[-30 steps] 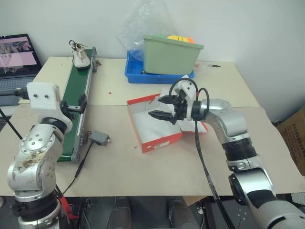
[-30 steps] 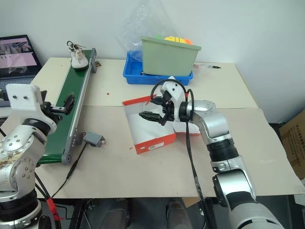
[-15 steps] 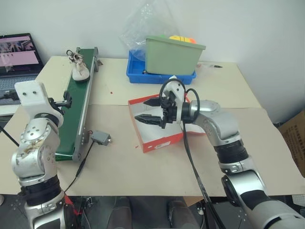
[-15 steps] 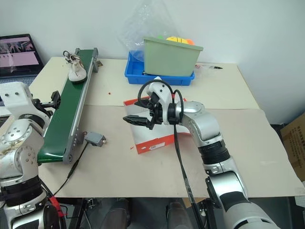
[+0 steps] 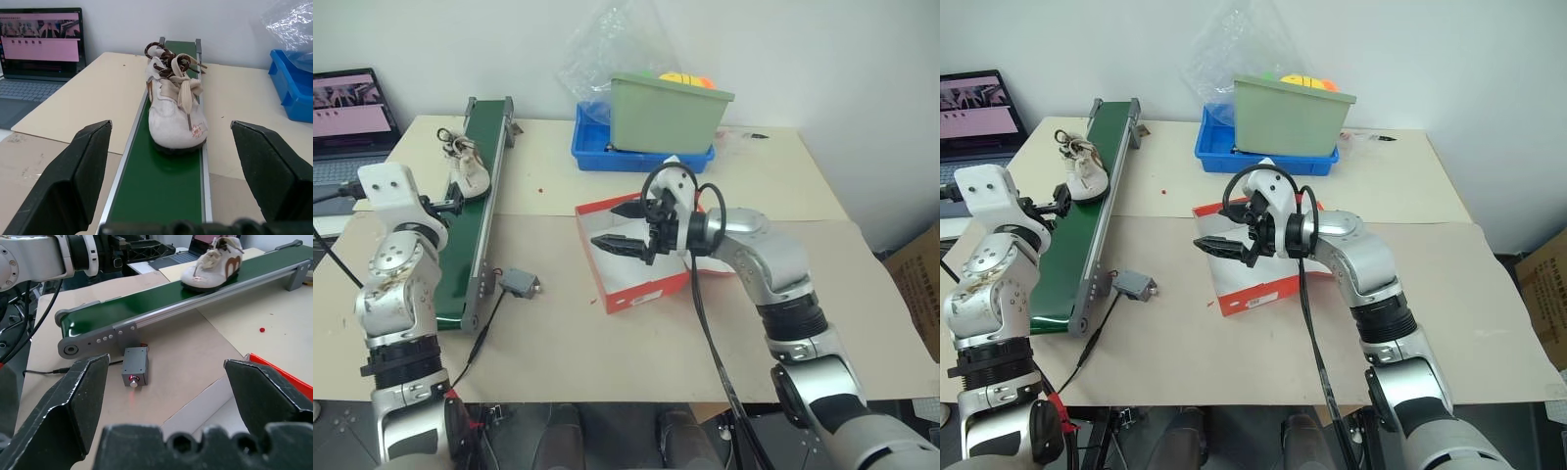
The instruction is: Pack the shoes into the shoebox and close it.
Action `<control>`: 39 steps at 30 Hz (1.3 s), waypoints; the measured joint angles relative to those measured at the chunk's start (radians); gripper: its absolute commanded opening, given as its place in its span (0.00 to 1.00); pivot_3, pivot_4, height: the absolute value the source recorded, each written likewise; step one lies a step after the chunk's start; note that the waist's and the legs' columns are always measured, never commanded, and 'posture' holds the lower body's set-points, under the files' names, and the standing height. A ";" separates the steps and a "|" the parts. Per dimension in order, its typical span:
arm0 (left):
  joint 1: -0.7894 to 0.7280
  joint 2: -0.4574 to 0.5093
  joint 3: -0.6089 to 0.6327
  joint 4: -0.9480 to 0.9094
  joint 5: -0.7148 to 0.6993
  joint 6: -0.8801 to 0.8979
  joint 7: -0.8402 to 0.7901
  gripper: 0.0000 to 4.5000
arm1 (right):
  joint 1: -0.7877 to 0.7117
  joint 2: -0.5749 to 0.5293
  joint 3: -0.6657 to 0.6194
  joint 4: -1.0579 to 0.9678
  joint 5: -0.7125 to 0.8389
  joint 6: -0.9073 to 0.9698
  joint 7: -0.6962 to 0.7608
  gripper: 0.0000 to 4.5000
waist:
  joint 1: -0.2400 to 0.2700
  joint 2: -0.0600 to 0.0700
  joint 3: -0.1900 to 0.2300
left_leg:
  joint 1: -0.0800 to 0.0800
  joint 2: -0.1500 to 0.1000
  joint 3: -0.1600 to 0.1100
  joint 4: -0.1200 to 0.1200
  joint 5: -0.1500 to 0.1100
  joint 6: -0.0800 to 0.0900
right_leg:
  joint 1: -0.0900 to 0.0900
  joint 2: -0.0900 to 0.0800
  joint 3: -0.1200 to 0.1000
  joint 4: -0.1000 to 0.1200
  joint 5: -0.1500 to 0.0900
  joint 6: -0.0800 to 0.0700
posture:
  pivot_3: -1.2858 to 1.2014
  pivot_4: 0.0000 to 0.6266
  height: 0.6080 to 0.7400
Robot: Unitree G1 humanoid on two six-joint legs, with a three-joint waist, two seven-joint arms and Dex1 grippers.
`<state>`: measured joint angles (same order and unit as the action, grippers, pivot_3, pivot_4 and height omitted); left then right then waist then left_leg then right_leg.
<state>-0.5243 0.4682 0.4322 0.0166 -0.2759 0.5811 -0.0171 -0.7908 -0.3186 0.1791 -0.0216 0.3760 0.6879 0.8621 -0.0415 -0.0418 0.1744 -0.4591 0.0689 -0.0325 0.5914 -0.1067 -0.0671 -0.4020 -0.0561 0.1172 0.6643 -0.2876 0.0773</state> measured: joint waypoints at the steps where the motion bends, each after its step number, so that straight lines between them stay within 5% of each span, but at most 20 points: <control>1: -0.001 -0.004 0.002 0.002 -0.001 -0.002 0.004 0.92 | 0.006 -0.004 0.000 -0.006 0.000 0.001 -0.003 0.99 | 0.000 0.000 0.000 | 0.000 0.000 0.000 0.000 0.000 0.000 | 0.000 0.000 0.000 0.000 0.000 0.000 | 0.52 0.24 1.00; 14: -0.054 -0.034 0.083 0.133 -0.069 0.051 0.044 0.92 | 0.020 -0.034 -0.008 -0.045 0.002 0.032 -0.039 0.99 | -0.002 0.000 0.000 | 0.000 0.000 0.000 0.000 0.000 0.000 | 0.000 0.000 0.000 0.000 0.000 0.000 | 0.52 0.24 1.00; 18: -0.056 -0.033 0.093 0.149 -0.086 0.123 0.045 0.68 | 0.020 -0.036 -0.008 -0.051 0.002 0.034 -0.042 1.00 | -0.001 0.000 0.000 | 0.000 0.000 0.000 0.000 0.000 0.000 | 0.000 0.000 0.000 0.000 0.000 0.000 | 0.52 0.24 1.00; 26: -0.056 -0.050 0.135 0.124 -0.145 0.228 0.051 0.04 | 0.020 -0.040 -0.008 -0.051 0.000 0.034 -0.060 1.00 | 0.014 0.000 0.000 | 0.000 0.000 0.000 0.001 0.000 0.000 | 0.001 0.000 -0.001 0.000 0.000 0.000 | 0.52 0.24 1.00; 39: -0.202 -0.177 0.128 -0.189 -0.373 0.158 0.035 0.01 | 0.004 0.023 -0.102 -0.027 0.092 0.118 -0.109 1.00 | 0.022 -0.003 0.002 | -0.001 0.000 -0.001 0.001 0.001 -0.001 | 0.000 0.000 -0.001 0.000 0.000 0.000 | 0.52 0.24 1.00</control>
<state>-0.7264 0.2910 0.5601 -0.1725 -0.6490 0.7389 0.0176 -0.7865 -0.2959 0.0766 -0.0489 0.4677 0.8056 0.7533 -0.0192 -0.0452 0.1759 -0.4605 0.0688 -0.0331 0.5920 -0.1061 -0.0679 -0.4019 -0.0563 0.1166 0.6644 -0.2873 0.0773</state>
